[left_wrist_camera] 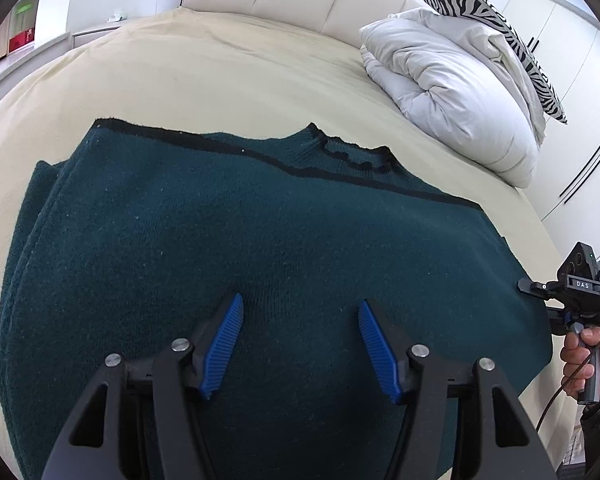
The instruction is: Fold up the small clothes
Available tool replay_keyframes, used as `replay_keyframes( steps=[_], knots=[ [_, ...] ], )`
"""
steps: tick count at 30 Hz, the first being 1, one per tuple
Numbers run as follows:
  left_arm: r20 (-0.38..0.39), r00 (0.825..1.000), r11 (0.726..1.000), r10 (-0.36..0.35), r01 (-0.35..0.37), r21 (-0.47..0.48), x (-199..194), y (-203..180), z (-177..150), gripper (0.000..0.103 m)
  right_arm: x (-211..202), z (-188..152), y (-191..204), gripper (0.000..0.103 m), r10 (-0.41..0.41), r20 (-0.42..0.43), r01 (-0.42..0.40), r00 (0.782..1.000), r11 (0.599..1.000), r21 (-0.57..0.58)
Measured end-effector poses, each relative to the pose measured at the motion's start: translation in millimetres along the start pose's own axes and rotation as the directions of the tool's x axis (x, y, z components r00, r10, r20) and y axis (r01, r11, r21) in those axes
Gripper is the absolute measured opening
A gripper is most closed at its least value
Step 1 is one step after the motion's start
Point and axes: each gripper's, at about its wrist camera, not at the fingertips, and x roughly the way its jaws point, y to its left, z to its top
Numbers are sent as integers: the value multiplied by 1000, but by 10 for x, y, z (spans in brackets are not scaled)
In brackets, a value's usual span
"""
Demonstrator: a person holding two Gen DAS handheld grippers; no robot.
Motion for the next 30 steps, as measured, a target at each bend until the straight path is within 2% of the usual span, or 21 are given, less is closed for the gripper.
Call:
replay_keyframes(
  steps=[10,13,15,19,22,24,25,26,27,28,29,30],
  knots=[
    [11,1000,1000,-25,25,-1,10,33,-29,62,40,-29,49,26,-37,7,36,999,997,67],
    [9,999,999,-36,36,-3,12,44,-29,62,91,-38,185,26,-115,1,115,993,993,21],
    [7,999,999,-44,44,-7,13,55,-25,61,136,-46,333,14,-204,4,204,979,979,-16],
    [12,997,997,-72,72,-18,2,90,-32,61,213,-64,667,12,-335,27,336,942,939,-79],
    [17,994,993,-104,105,-47,-29,157,-21,55,322,-107,1075,12,-455,63,459,888,872,-168],
    [21,990,985,-140,141,-96,-70,259,0,47,462,-161,1466,11,-535,97,541,839,803,-249],
    [24,985,975,-168,170,-140,-111,349,13,37,520,-193,1600,11,-555,110,562,824,780,-277],
    [29,978,959,-205,206,-195,-157,463,19,34,601,-225,1810,11,-576,128,584,807,749,-313],
    [44,969,935,-241,244,-256,-217,599,17,32,742,-309,2115,11,-600,155,609,785,699,-374],
    [71,964,916,-256,266,-300,-292,717,12,33,847,-385,2319,11,-610,174,619,773,666,-416],
    [104,959,899,-262,282,-336,-378,835,-4,35,1021,-542,2640,11,-605,193,610,772,621,-492],
    [130,953,882,-274,303,-361,-446,928,-16,39,1226,-736,2942,11,-592,199,583,781,576,-573]
  ],
)
